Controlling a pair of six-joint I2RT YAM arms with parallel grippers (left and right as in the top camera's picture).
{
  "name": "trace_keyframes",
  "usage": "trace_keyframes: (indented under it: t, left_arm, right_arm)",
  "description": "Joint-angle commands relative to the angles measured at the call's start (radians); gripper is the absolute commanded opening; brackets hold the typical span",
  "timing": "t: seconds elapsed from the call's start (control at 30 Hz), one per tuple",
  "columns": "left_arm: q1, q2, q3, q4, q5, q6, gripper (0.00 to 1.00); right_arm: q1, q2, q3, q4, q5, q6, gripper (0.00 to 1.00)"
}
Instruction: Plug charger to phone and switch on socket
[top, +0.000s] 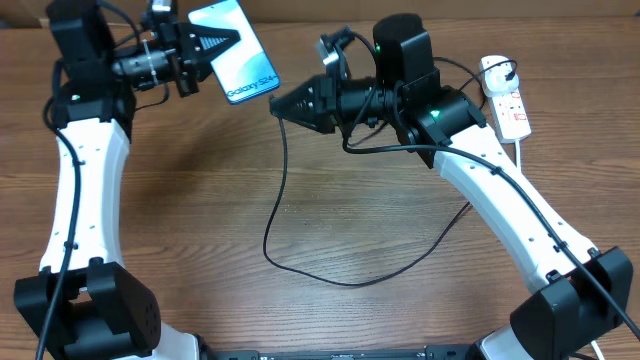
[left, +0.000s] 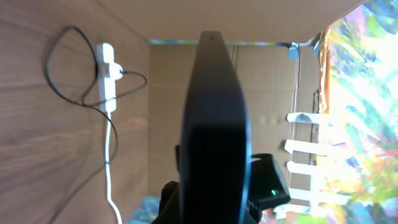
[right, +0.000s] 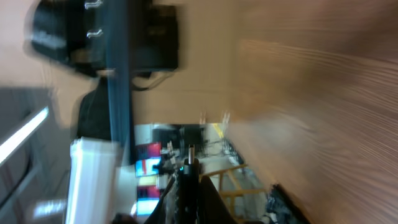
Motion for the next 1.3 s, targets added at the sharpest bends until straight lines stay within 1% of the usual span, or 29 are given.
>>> trace_keyframes:
  t: [0.0, 0.07, 0.13, 0.2, 0.23, 0.27, 0.3, 0.37, 0.43, 0.53, 0.67, 0.77, 0.9, 1.07, 1.1, 1.13, 1.17, 1.27]
  left_arm:
    - [0.061, -0.019, 0.01, -0.028, 0.036, 0.176, 0.04]
    - [0.09, -0.019, 0.01, -0.101, 0.026, 0.295, 0.04]
    - [0.103, -0.019, 0.01, -0.179, 0.01, 0.385, 0.04]
    - [0.114, -0.019, 0.01, -0.312, -0.051, 0.518, 0.04]
    - [0.116, -0.019, 0.01, -0.385, -0.104, 0.582, 0.04]
    - [0.116, -0.019, 0.01, -0.51, -0.222, 0.669, 0.04]
    - [0.116, -0.019, 0.01, -0.587, -0.318, 0.714, 0.04]
    - [0.106, -0.019, 0.01, -0.703, -0.492, 0.766, 0.04]
    - [0.093, -0.019, 0.01, -0.772, -0.602, 0.794, 0.04]
    - [0.076, -0.019, 0.01, -0.818, -0.649, 0.839, 0.04]
    - [0.06, -0.019, 0.01, -0.859, -0.686, 0.851, 0.04]
    - [0.057, -0.019, 0.01, -0.876, -0.69, 0.855, 0.04]
    - [0.056, -0.019, 0.01, -0.882, -0.694, 0.855, 0.04]
    - [0.052, -0.019, 0.01, -0.882, -0.694, 0.855, 0.04]
    - [0.052, -0.019, 0.01, -0.882, -0.696, 0.855, 0.04]
    - [0.052, -0.019, 0.01, -0.882, -0.697, 0.855, 0.04]
    - [0.052, -0.019, 0.01, -0.882, -0.697, 0.855, 0.04]
    - [0.052, -0.019, 0.01, -0.882, -0.697, 0.855, 0.04]
  right_arm:
    - [-0.005, -0.006, 0.0, -0.094, 0.159, -0.126, 0.04]
    - [-0.005, -0.006, 0.0, -0.214, 0.285, -0.18, 0.04]
    - [-0.005, -0.006, 0.0, -0.3, 0.398, -0.206, 0.04]
    - [0.002, -0.006, -0.003, -0.393, 0.534, -0.215, 0.04]
    - [0.006, -0.006, -0.003, -0.438, 0.595, -0.215, 0.04]
    - [0.013, -0.003, -0.004, -0.499, 0.69, -0.215, 0.04]
    - [0.021, 0.001, -0.004, -0.533, 0.76, -0.215, 0.04]
    - [0.039, 0.014, -0.005, -0.584, 0.901, -0.206, 0.04]
    - [0.06, 0.042, -0.005, -0.616, 1.025, -0.177, 0.04]
    - [0.082, 0.106, -0.005, -0.623, 1.1, -0.147, 0.04]
    - [0.097, 0.219, -0.005, -0.624, 1.101, -0.069, 0.04]
    - [0.1, 0.294, -0.005, -0.621, 1.089, -0.041, 0.04]
    - [0.1, 0.376, -0.005, -0.592, 1.031, -0.049, 0.04]
    - [0.1, 0.411, -0.005, -0.577, 1.021, -0.053, 0.04]
    - [0.098, 0.411, -0.005, -0.577, 1.021, -0.053, 0.05]
    - [0.098, 0.412, -0.005, -0.577, 1.021, -0.053, 0.1]
    - [0.097, 0.412, -0.005, -0.574, 1.021, -0.053, 0.17]
    - [0.096, 0.412, -0.005, -0.567, 1.006, -0.057, 0.19]
